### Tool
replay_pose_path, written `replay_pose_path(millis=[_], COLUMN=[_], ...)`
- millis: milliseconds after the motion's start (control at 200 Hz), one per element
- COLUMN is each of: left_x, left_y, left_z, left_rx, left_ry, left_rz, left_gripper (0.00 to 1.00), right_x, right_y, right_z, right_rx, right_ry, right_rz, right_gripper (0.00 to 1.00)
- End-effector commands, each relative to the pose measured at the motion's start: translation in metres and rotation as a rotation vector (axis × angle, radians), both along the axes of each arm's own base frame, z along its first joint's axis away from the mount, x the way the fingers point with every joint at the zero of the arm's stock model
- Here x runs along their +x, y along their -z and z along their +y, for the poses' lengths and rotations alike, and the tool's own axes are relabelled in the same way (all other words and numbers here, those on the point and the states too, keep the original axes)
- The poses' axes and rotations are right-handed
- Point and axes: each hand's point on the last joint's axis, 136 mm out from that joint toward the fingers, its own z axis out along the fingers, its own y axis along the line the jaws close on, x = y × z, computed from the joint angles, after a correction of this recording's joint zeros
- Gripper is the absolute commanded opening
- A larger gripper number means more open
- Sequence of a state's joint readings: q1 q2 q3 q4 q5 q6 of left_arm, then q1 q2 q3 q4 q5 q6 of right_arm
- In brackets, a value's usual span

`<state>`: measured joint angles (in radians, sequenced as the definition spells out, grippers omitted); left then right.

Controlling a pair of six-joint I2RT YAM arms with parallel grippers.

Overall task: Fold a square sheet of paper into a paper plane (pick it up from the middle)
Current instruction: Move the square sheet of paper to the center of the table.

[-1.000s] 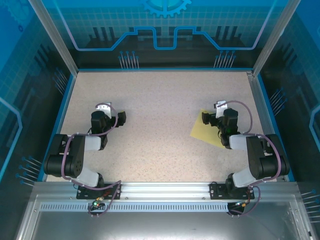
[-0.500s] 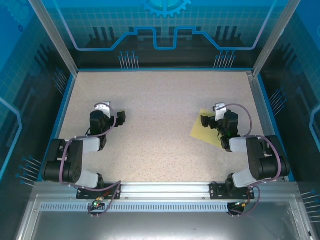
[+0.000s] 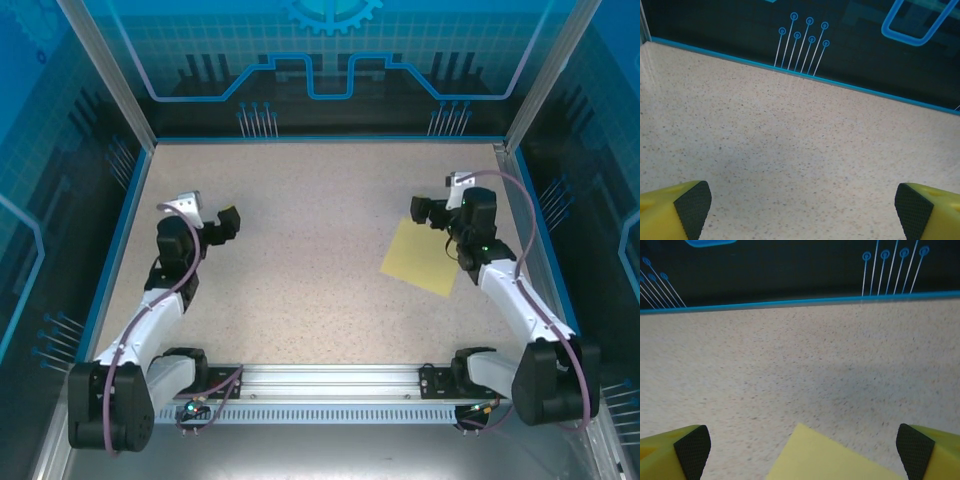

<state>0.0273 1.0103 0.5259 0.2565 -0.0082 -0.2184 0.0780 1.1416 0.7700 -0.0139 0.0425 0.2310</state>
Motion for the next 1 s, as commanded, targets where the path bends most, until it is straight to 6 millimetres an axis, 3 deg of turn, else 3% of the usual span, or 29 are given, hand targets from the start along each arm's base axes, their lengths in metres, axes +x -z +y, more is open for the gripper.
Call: replay_pose_path(millis=[0,90,225,410,550,640,670,810,995], left_x=[-0.012,-0.023,-0.029,-0.026,-0.025,-0.024,-0.024,-0.03,-0.037], left_y=[0.009,0.023,0.031,0.031,0.034,0.031,0.03,0.027,0.025], left_z=[-0.006,0.009,0.002,-0.036,-0.051,-0.059,-0.06,-0.063,-0.064], left_rx=[-0.145,-0.258,-0.332,-0.386,-0.427,-0.452,-0.453,-0.453,-0.442], left_ry=[-0.005,-0.155,-0.141,0.076,0.162,0.205,0.214,0.22,0.225], left_rz=[0.13,0.196,0.2,0.242,0.25,0.241,0.244,0.265,0.252], left_gripper=[0.99,0.99,0.98,0.99,0.99,0.98,0.99,0.99,0.99], right_x=[-0.05,-0.067,-0.087,-0.098,-0.08,-0.067,-0.054,-0.026,-0.009], right_y=[0.061,0.075,0.081,0.106,0.119,0.137,0.132,0.149,0.174], right_z=[0.017,0.035,0.05,0.047,0.066,0.065,0.069,0.074,0.079], right_rx=[0.182,0.274,0.35,0.31,0.249,0.182,0.187,0.172,0.178], right_ry=[-0.004,-0.074,-0.124,-0.031,-0.091,-0.038,-0.039,-0.011,0.006], right_rz=[0.363,0.439,0.474,0.596,0.691,0.74,0.724,0.773,0.817], right_gripper=[0.99,0.99,0.99,0.98,0.89,0.9,0.9,0.9,0.9])
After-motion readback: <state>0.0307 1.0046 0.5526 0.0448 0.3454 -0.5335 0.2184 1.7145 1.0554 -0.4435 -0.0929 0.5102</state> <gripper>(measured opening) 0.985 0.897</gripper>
